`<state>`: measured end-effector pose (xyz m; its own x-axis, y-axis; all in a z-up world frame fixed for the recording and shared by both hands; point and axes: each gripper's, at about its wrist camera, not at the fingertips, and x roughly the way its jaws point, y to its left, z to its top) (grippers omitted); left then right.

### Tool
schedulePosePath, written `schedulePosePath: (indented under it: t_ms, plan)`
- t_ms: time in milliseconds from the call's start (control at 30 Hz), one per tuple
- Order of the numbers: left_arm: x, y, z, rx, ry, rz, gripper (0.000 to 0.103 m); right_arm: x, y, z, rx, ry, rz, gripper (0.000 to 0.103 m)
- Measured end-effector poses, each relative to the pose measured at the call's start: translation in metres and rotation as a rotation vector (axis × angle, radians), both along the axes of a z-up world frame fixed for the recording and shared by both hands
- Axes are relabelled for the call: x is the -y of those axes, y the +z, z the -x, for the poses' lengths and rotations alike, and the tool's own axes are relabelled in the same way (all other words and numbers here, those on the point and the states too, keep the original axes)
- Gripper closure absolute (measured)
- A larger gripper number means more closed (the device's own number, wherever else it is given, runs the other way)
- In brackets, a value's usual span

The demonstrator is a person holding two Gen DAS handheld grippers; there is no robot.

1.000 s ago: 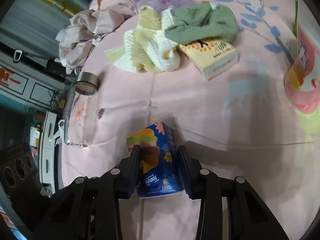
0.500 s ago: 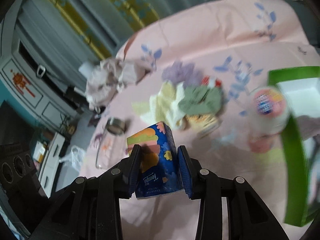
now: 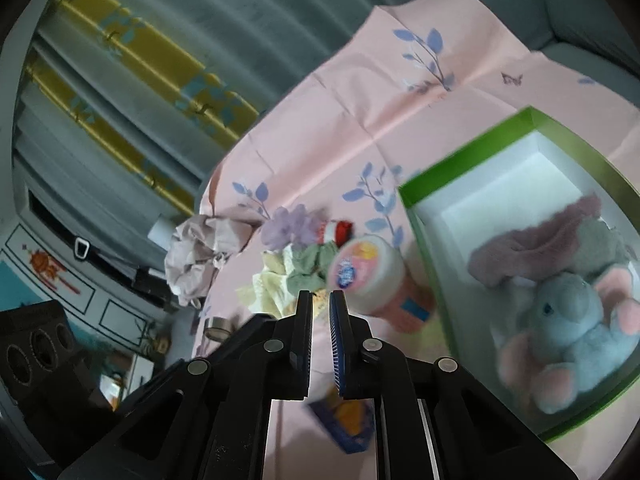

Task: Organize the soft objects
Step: 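Lift the tissue pack with the right gripper and carry it over the green box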

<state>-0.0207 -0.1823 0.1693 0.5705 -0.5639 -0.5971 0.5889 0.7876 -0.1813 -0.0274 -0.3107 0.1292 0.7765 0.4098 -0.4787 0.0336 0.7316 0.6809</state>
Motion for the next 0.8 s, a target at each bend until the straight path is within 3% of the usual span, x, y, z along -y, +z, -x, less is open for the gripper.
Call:
schedulePosePath:
  t_ms: [100,200,233,267,333,400,467,533,667,800]
  plan:
    - [-0.011,-0.015,-0.007,-0.068,0.075,-0.029,0.098,0.002,-0.002,-0.002,-0.019,0.004,-0.006,0.091]
    - [-0.039,-0.032,-0.016,-0.178,0.135,0.024,0.079,-0.012,-0.005,-0.008,-0.089,0.036,0.063,0.083]
    - [-0.048,-0.039,-0.018,-0.210,0.165,0.029,0.064,-0.013,-0.008,-0.009,-0.104,0.043,0.072,0.074]
    - [-0.058,-0.046,-0.019,-0.234,0.196,0.035,0.056,-0.021,-0.011,-0.012,-0.129,0.050,0.091,0.062]
    - [-0.074,-0.060,-0.016,-0.267,0.231,0.037,0.054,-0.030,-0.017,-0.015,-0.167,0.070,0.125,0.049]
    - [-0.085,-0.075,-0.010,-0.327,0.236,0.025,0.054,-0.040,-0.023,-0.016,-0.186,0.088,0.149,0.049]
    - [-0.098,-0.086,-0.005,-0.371,0.226,0.062,0.053,-0.047,-0.028,-0.011,-0.198,0.104,0.158,0.049]
    - [-0.104,-0.089,0.002,-0.388,0.230,0.088,0.050,-0.051,-0.030,-0.004,-0.195,0.108,0.166,0.049]
    - [-0.097,-0.092,0.023,-0.372,0.156,0.078,0.032,-0.059,-0.032,0.010,-0.176,0.124,0.145,0.049]
    - [-0.085,-0.102,0.035,-0.404,0.094,0.078,0.032,-0.072,-0.039,0.016,-0.195,0.129,0.174,0.049]
